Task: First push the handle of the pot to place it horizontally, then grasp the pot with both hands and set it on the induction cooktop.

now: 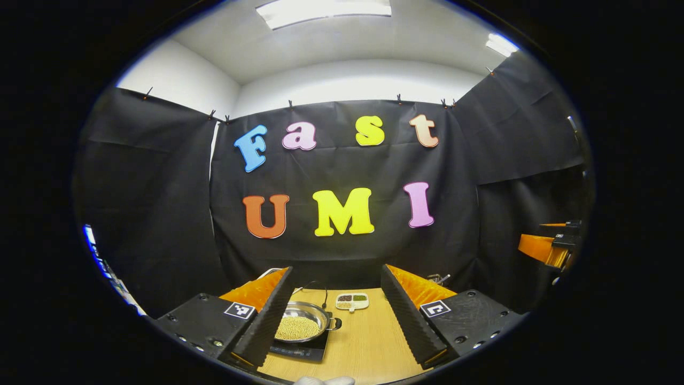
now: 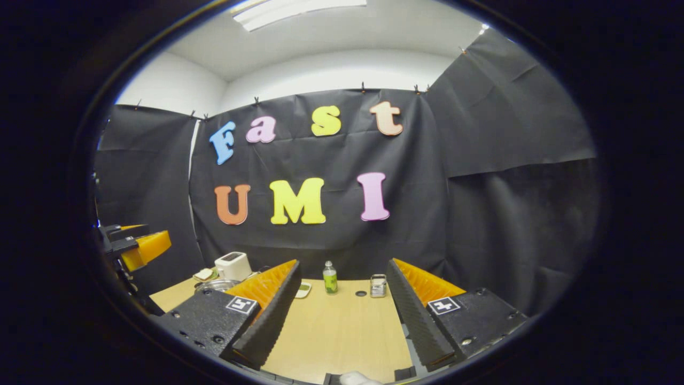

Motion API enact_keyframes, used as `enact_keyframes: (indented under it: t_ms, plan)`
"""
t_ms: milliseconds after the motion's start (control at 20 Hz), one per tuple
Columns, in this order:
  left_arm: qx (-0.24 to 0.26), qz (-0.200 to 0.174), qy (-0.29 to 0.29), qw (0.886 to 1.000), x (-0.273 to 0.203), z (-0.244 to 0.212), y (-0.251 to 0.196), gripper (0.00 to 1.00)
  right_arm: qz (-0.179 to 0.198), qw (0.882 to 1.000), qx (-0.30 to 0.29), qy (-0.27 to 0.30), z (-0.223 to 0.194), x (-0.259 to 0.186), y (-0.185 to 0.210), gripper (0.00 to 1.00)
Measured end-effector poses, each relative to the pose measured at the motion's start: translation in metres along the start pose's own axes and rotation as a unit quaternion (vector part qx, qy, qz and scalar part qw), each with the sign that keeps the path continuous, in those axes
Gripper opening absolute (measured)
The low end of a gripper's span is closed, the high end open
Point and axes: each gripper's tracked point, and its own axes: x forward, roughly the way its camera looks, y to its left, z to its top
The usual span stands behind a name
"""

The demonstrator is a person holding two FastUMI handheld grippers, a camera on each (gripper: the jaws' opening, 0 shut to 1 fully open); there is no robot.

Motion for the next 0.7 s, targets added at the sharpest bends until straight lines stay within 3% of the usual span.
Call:
enact_keyframes:
  t_ms: [700]
  plan:
    - [-0.020,-0.030,0.006,0.999,0.019,0.005,0.037,0.96,-0.022,1.000,-0.008,0.006,0.002,0.009,0.038,1.00]
